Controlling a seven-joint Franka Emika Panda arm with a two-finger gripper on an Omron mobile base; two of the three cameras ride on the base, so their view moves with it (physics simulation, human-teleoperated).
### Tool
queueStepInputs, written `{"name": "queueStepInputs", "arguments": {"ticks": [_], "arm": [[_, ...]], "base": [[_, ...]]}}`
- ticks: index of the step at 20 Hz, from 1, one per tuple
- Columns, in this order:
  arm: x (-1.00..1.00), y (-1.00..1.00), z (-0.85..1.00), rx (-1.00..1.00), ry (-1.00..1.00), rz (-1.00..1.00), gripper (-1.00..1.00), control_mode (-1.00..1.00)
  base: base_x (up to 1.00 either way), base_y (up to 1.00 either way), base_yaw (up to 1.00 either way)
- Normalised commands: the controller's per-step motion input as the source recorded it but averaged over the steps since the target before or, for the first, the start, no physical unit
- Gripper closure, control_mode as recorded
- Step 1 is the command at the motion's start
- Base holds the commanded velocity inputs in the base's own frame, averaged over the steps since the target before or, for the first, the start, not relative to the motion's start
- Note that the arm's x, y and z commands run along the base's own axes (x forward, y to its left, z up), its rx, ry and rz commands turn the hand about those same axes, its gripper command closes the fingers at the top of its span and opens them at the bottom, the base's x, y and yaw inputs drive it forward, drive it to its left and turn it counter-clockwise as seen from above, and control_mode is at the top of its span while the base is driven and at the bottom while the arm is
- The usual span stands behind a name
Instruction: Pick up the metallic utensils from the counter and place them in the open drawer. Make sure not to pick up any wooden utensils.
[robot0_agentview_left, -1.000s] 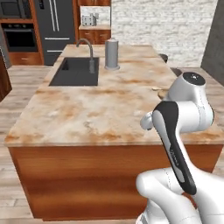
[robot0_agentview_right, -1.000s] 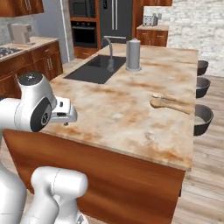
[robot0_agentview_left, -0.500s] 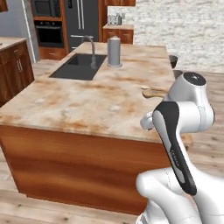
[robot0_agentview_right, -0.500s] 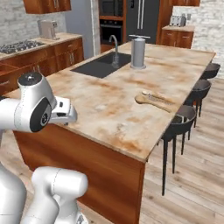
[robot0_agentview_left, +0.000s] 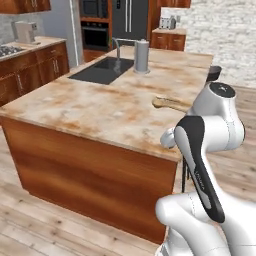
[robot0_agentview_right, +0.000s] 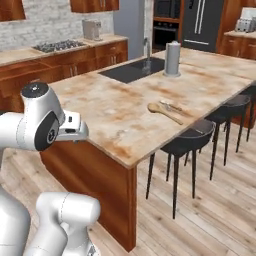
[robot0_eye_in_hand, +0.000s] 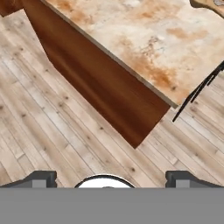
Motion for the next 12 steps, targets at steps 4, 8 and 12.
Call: {"name": "queueStepInputs", "arguments": {"ticks": [4, 8, 12], "arm": [[0.0, 0.0, 0.0, 0.0, 0.0, 0.0, -1.0, 1.0], [0.0, 0.0, 0.0, 0.0, 0.0, 0.0, -1.0, 1.0], [0.0, 0.0, 0.0, 0.0, 0.0, 0.0, -1.0, 1.0]], "base": [[-0.42, -1.0, 0.43], [-0.08, -1.0, 0.39], [0.0, -1.0, 0.34]]}}
